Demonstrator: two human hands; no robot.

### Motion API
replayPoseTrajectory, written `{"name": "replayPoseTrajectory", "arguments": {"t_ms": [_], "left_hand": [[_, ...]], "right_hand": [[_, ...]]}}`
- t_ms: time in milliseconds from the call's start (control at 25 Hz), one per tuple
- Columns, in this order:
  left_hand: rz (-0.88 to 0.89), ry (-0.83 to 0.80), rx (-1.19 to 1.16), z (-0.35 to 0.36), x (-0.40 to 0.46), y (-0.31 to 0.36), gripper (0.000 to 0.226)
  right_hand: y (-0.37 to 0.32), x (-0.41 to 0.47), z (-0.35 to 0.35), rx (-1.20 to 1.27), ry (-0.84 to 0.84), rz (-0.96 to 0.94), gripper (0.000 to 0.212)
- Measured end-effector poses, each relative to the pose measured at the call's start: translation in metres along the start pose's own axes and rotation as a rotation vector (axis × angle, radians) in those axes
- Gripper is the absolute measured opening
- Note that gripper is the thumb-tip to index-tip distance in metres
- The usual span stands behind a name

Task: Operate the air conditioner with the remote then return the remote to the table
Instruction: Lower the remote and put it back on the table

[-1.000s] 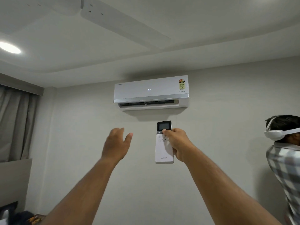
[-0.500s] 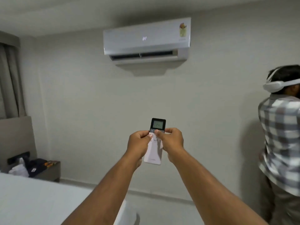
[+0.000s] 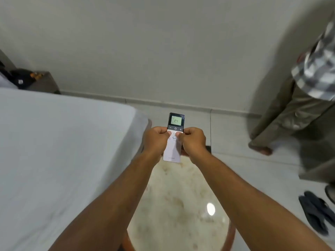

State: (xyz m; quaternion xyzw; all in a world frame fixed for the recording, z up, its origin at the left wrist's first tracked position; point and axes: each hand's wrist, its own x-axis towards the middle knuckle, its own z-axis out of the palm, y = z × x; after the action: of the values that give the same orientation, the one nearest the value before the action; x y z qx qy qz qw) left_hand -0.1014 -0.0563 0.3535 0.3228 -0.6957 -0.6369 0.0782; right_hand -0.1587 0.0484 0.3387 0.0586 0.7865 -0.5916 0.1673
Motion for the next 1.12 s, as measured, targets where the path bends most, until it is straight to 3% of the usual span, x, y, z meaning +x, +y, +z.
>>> {"name": "replayPoseTrajectory", "arguments": {"t_ms": [160,320,520,760,1120], "left_hand": [[-0.188,-0.009,0.117,0.016,-0.002,-0.104,0.024],[-0.38,-0.017,0.204,0.031,-0.008,-0.211,0.026],[-0.547,-0.084,0.275,0.047,-0.018,-0.316,0.039],[-0.607,-0.057,0.251,0.049,-0.028,-0.372,0.046],[-0.557,-0.097,0.233,0.049,-0.034,-0.394,0.044]], "right_hand": [[0.111,0.003,0.018,-0.097,-0.022,0.149,0.006],[0.221,0.003,0.035,-0.229,-0.067,0.283,0.012],[0.329,-0.002,0.048,-0.426,-0.14,0.334,0.016],[0.382,-0.007,0.064,-0.563,-0.181,0.275,0.017],[0.406,-0.008,0.07,-0.637,-0.248,0.229,0.019]]}}
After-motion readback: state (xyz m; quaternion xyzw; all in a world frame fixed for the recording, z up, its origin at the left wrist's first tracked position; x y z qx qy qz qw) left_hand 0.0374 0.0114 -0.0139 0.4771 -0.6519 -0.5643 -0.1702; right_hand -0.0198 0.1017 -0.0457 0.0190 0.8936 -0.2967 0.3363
